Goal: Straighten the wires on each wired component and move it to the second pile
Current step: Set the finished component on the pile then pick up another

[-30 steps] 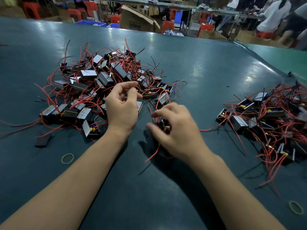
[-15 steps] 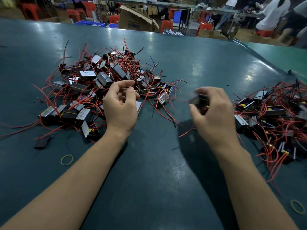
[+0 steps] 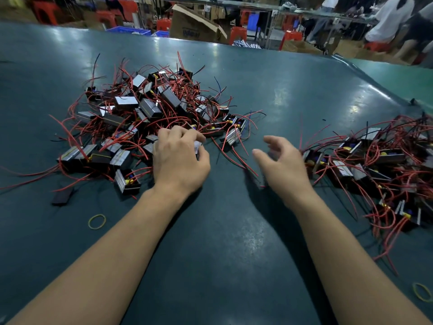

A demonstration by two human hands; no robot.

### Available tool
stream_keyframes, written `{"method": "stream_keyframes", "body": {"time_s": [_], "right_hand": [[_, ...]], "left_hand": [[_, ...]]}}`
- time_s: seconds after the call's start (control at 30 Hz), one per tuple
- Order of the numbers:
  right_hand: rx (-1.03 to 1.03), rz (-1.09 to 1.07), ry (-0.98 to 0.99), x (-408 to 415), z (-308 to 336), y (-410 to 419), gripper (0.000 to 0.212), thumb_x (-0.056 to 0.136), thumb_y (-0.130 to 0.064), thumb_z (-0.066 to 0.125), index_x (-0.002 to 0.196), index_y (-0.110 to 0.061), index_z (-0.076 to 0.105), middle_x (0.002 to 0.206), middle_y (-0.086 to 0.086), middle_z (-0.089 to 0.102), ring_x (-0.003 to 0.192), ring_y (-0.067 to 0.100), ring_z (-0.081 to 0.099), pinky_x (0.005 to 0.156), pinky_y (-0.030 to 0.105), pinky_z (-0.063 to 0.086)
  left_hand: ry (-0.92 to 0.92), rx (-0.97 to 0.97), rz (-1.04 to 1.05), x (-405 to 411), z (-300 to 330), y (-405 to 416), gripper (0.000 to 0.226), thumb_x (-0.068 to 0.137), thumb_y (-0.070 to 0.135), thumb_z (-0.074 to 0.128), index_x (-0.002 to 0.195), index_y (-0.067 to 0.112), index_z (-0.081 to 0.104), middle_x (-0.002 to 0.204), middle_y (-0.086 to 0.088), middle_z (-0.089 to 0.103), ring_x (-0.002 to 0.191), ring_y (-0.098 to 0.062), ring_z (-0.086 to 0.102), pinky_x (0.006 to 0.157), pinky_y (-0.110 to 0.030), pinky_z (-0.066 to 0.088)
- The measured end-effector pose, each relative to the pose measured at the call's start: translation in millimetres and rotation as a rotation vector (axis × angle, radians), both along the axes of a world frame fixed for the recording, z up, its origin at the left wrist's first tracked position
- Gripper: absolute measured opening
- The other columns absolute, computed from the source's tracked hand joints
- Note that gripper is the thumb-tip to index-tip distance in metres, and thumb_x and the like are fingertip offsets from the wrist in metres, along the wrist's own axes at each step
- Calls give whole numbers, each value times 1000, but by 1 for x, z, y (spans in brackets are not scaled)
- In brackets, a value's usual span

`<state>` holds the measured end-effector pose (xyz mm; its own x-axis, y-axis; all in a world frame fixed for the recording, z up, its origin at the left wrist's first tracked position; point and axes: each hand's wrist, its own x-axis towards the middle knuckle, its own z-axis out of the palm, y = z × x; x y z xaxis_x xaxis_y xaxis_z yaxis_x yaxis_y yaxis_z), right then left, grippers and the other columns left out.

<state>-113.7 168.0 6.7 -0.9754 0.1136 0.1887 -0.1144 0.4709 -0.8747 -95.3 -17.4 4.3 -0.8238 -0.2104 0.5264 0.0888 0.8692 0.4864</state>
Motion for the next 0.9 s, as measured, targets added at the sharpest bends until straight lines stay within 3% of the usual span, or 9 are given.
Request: {"method": "stream_keyframes", "body": {"time_s": [0.07,0.17,0.27,0.33,0.47,0.6,0.7,0.8,0.9], "right_hand": [[-175,-199,-39,-13,0,13,41,90,-18,64,129,-10,56,115,2,63,91,6,60,88,18,46],[-263,-393,-36,-24,3,33,36,89,-16,61,124,-10,58,90,-5,58,64,-2,49,56,6,41],[-456,-469,-50,-27,4,44,31,88,-11,58,119,-5,61,95,3,61,76,12,55,72,21,49],[-471,-469,-56,-25,8,44,25,89,-9,58,113,-7,64,98,6,62,86,17,57,84,33,51],[-434,-262,-32,-10,15,28,20,91,-2,52,83,-14,67,77,1,64,72,16,57,65,27,49],[-402,-16,-71,4,14,0,24,93,-1,52,80,-14,68,72,2,68,58,13,60,48,21,48],[-359,36,-85,7,11,-10,22,93,-2,52,82,-13,68,72,2,69,58,14,60,48,24,50],[-226,1,46,9,10,-10,21,92,-7,54,84,-19,69,70,-2,71,63,10,65,60,32,56],[-159,2,135,12,9,-9,22,92,-9,55,85,-23,69,66,-4,70,61,7,65,62,35,55]], "left_hand": [[-23,-46,71,-1,-1,-2,23,87,27,58,108,21,67,111,-2,59,113,-26,43,93,-38,34],[-97,-103,139,-3,-2,-6,32,90,41,54,113,22,65,117,-1,60,116,-26,43,94,-40,31],[-192,-197,160,-6,-5,-9,45,90,58,47,110,23,68,113,-2,65,114,-27,43,93,-42,30],[-198,-232,140,-6,-5,-9,48,87,65,48,105,26,71,108,0,67,113,-27,43,92,-42,30],[-143,-210,130,-4,-1,-10,51,86,70,49,104,28,73,108,-1,67,113,-27,46,90,-42,33],[-9,-143,198,-3,7,-21,32,91,44,54,106,21,72,110,-4,66,111,-29,47,92,-41,33],[68,-113,273,-4,14,-35,27,87,24,55,110,20,70,112,-6,63,111,-31,46,91,-41,34],[98,-68,371,-6,21,-53,38,85,22,56,122,18,62,124,-10,54,121,-33,41,95,-43,34],[-143,-92,217,-17,18,-69,70,85,18,54,150,15,27,153,-10,31,140,-29,25,109,-51,28]]}}
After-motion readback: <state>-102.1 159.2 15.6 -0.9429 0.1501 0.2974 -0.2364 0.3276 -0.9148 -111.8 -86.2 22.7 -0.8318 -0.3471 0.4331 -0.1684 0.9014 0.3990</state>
